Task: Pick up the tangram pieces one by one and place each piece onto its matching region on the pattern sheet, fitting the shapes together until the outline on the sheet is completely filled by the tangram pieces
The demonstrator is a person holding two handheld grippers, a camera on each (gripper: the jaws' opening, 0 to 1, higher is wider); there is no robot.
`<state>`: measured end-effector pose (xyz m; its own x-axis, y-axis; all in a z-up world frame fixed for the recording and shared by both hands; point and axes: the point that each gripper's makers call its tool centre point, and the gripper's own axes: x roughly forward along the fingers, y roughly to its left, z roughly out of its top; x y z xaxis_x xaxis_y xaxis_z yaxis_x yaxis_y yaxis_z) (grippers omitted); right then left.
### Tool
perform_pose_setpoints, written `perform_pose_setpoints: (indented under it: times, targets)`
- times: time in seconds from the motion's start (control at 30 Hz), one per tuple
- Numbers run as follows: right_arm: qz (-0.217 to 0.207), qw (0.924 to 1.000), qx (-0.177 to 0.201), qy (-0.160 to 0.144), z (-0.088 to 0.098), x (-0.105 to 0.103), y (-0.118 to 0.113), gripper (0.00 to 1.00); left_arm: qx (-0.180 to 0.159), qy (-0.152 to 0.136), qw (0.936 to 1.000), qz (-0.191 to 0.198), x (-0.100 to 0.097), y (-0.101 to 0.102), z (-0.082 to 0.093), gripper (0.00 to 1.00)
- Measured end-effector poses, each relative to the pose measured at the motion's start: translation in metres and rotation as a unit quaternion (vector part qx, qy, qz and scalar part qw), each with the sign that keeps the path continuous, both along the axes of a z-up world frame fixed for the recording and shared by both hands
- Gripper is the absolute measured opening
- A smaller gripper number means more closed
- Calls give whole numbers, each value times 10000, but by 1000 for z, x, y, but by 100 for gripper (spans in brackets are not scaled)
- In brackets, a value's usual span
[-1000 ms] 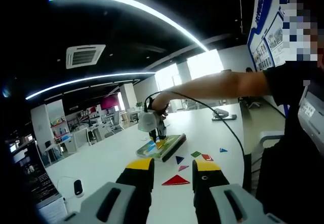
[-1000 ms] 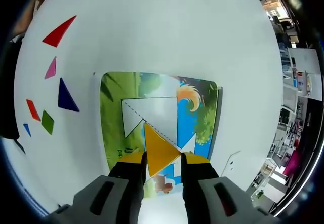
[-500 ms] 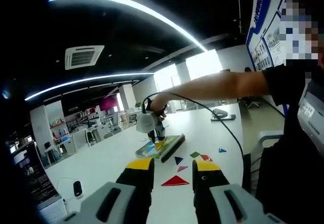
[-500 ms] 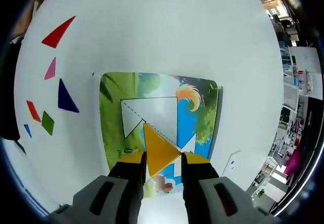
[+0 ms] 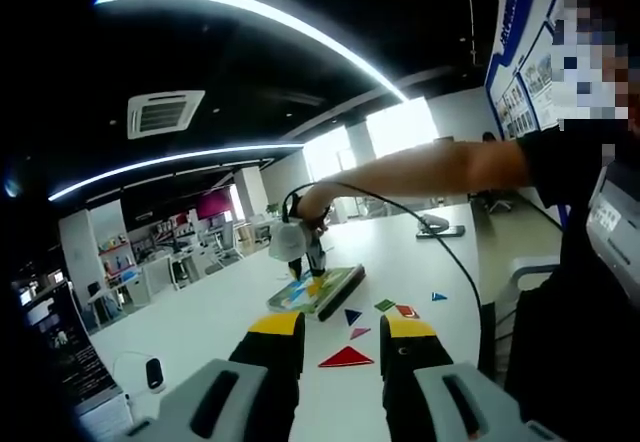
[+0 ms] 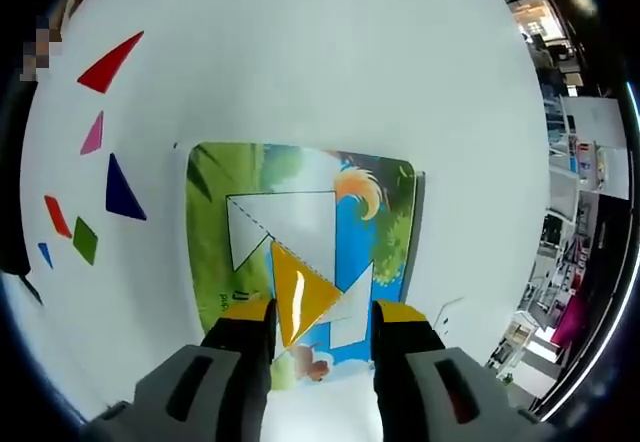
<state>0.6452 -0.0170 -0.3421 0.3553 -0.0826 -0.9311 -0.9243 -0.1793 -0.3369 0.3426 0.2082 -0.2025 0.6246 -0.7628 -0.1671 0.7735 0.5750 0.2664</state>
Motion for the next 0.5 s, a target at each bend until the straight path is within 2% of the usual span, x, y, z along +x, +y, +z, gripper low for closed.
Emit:
perform_pose_setpoints:
  times: [0.13,0.23,0.4,0.5]
  targets:
    - [-37,10000,47,-39,9,-1,0,43,-216,118,9997,79,4,5,2,32]
    - [-68,9999,88,-105,18,-2,1,43,-295,169,9994,-5,2,5,0,33]
    - [-63,9994,323,-116,38,-11,10,44,-381,196,9991,-15,1,8,1,33]
    - [-64,9981,618,-11,50,-23,21,44,-402,200,9990,69,3,13,1,35]
